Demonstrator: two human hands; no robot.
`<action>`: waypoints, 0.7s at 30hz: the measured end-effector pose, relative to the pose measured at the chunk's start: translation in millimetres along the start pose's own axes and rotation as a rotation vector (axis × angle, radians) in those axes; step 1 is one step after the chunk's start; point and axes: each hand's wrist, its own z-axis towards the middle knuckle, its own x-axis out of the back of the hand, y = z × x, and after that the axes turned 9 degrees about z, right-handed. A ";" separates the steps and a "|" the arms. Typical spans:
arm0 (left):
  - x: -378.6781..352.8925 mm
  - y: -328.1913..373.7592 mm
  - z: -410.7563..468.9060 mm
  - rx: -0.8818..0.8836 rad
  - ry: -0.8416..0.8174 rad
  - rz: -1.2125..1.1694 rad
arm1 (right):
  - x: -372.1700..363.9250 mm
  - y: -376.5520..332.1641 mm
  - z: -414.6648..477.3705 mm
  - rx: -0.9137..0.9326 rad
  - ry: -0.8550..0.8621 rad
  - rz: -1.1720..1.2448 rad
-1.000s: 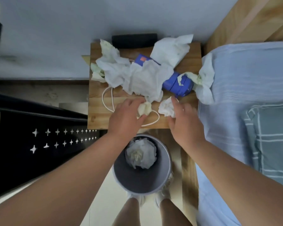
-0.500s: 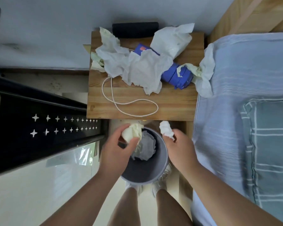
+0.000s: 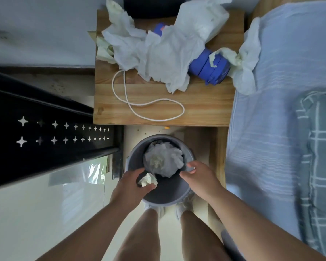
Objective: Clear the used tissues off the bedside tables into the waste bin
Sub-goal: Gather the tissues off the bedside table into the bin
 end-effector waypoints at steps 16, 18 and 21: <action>189.0 224.1 20.7 -0.452 0.625 -0.131 | 166.2 -177.1 -42.3 0.547 0.648 0.057; 201.4 238.6 32.3 -0.440 0.700 -0.083 | 170.6 -184.6 -36.1 0.525 0.652 0.017; 206.8 247.0 46.6 -0.458 0.710 0.019 | 170.0 -189.9 -28.1 0.510 0.679 -0.069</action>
